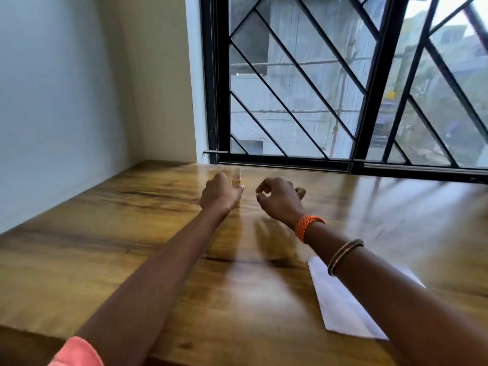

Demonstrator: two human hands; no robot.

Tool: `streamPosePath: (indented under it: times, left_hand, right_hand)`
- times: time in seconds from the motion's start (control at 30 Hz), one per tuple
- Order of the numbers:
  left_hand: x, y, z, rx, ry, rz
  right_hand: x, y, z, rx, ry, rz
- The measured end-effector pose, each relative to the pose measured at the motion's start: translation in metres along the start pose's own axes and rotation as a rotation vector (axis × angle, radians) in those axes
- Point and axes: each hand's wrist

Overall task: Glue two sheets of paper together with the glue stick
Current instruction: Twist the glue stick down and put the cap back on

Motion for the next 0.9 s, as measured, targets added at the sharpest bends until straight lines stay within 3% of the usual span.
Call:
streamPosePath:
  times: [0.17,0.27,0.33,0.43,0.63,0.8,0.9]
  left_hand:
    - [0.0,-0.002,-0.015,-0.017,-0.091,0.123]
    - [0.008,0.003,-0.009,-0.107,-0.111,0.413]
    - [0.016,0.009,0.0,-0.222,-0.057,0.616]
    - [0.026,0.015,0.013,-0.347,0.007,0.731]
    - [0.039,0.012,0.032,-0.551,0.068,0.902]
    - [0.043,0.013,0.036,-0.491,0.069,0.88]
    - [0.044,0.013,0.039,-0.438,0.101,0.842]
  right_hand:
    - [0.006,-0.003,-0.007,-0.047,0.01,-0.055]
    - [0.008,0.007,-0.005,-0.138,0.015,-0.05]
    - [0.009,0.017,0.0,-0.193,-0.023,-0.193]
    - [0.011,0.037,0.016,-0.189,-0.121,-0.549]
    - [0.019,0.065,0.043,-0.025,-0.157,-0.862]
    - [0.011,0.066,0.048,0.122,-0.013,-0.726]
    - [0.014,0.064,0.05,0.265,0.321,-0.355]
Point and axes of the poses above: each hand's wrist, its own z-axis away from the middle knuckle, its own y-axis out of the back of the hand, x = y × z, and after that the axes turned 1 degree about x, right-handed
